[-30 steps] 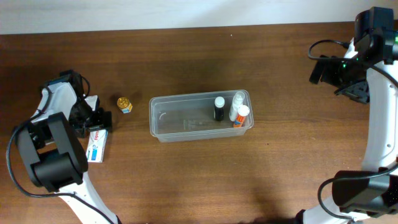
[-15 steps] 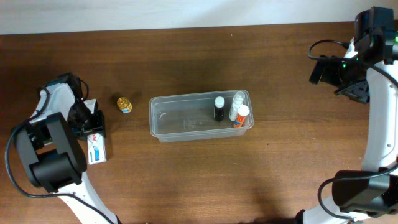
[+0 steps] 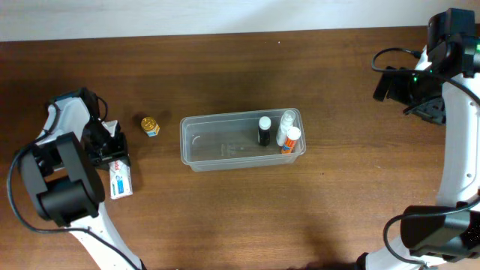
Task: Pack container
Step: 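Lift the Panadol box and swing it up toward the container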
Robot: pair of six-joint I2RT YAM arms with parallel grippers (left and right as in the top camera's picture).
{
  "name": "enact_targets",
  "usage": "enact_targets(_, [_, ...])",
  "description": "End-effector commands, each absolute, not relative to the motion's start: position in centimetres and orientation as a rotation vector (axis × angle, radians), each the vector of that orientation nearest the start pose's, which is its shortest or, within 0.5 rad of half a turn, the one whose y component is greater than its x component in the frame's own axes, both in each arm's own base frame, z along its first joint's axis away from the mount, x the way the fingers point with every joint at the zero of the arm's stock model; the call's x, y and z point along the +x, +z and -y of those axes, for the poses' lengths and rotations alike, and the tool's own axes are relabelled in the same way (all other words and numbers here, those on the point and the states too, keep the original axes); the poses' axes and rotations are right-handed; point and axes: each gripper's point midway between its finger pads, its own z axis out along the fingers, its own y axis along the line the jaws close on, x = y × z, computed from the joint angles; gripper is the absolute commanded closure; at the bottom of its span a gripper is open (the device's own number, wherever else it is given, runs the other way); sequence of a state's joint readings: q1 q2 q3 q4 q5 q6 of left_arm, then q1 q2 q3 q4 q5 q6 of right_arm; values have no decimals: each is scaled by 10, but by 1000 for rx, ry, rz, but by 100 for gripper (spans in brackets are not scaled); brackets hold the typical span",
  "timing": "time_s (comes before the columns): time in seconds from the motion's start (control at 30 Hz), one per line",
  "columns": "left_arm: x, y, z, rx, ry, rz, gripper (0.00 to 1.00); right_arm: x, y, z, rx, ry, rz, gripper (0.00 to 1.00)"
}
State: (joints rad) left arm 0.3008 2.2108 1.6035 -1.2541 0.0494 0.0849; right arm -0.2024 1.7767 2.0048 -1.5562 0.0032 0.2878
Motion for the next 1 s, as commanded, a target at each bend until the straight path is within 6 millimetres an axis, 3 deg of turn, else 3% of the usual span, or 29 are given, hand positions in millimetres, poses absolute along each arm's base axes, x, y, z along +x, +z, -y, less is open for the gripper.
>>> enact_targets(0.0, [346, 2, -81, -399, -328, -3382, 51, 351, 249, 75, 714, -2, -2801, 2])
enact_targets(0.27, [398, 97, -90, -331, -258, -3227, 51, 351, 249, 75, 714, -2, -2801, 2])
enact_targets(0.47, [423, 160, -67, -89, -211, -3103, 50, 351, 249, 75, 714, -2, -2801, 2])
enact_targets(0.67, [441, 193, -2, 319, -223, -2965, 50, 351, 249, 75, 714, -2, -2801, 2])
enact_targets(0.97, [442, 197, 122, 1084, -190, -2706, 46, 351, 249, 75, 714, -2, -2801, 2])
